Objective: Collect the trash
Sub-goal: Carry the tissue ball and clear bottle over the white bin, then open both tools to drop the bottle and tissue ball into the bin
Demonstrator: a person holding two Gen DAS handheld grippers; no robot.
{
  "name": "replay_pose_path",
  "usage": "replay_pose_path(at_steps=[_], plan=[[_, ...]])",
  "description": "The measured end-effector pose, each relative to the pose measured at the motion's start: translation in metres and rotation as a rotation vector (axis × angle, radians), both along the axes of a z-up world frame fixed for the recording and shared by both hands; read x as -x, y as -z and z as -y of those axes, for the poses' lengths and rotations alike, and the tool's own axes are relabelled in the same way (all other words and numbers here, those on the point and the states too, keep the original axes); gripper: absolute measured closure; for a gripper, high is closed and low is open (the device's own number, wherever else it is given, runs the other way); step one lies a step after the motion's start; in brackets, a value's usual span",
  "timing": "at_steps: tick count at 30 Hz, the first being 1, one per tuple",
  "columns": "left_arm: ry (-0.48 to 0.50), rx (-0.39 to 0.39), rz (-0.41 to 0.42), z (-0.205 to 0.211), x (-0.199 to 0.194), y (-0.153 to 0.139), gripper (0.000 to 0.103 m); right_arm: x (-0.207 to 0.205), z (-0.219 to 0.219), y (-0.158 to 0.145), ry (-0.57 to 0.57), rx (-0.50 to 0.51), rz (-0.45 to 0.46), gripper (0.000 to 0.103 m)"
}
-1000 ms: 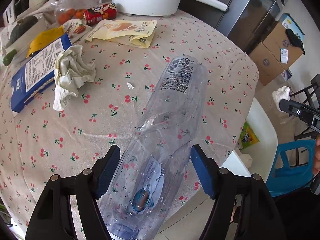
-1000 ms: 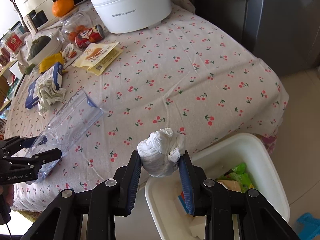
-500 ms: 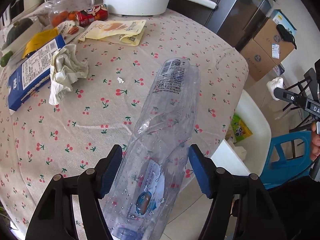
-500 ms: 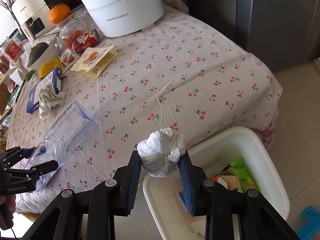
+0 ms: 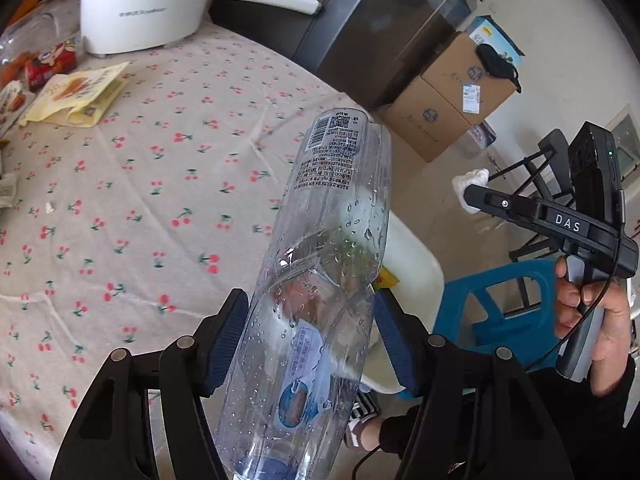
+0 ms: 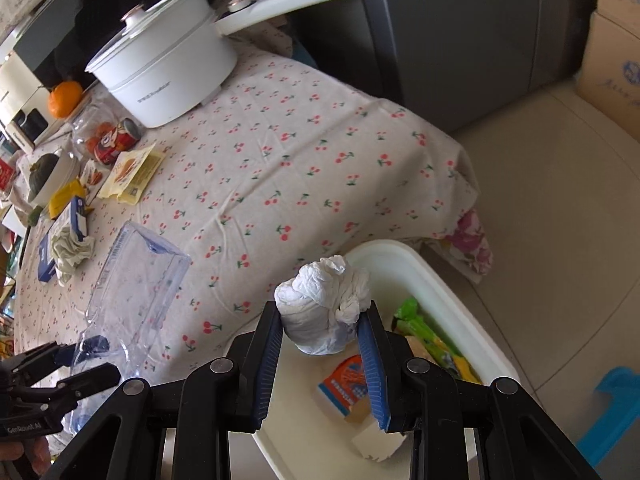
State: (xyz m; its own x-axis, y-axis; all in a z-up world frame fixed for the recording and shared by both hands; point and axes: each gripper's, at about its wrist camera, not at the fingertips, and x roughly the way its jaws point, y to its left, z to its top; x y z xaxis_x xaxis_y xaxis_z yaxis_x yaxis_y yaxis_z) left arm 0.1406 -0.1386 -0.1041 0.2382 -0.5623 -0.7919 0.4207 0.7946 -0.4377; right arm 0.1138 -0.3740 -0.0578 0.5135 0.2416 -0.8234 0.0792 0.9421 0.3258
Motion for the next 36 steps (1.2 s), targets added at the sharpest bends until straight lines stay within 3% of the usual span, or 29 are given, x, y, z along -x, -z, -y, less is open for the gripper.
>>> replay_pose_path(at_steps=[5,10,17,20,27,36], plan=[[0.077,0.045,-0.058,0.063,-0.001,0.017,0.035,0.009,0.027,0.001,0.060,-0.007,-0.001,0.069],[0.070,-0.073,-0.224,0.102,-0.008,0.061,0.035,0.015,0.048,0.006,0.097,0.002,-0.017,0.069],[0.079,-0.135,-0.223,0.121,-0.016,0.083,0.034,0.017,0.066,0.016,0.106,0.032,-0.050,0.069],[0.080,-0.140,-0.194,0.123,-0.017,0.078,0.023,0.017,0.069,0.019,0.104,0.035,-0.059,0.069],[0.054,-0.149,-0.111,0.098,-0.008,0.042,0.015,0.014,0.063,0.026,0.080,0.054,-0.090,0.068],[-0.092,-0.228,-0.010,-0.012,0.010,-0.001,0.002,-0.002,0.024,0.057,-0.016,0.109,-0.207,0.067]])
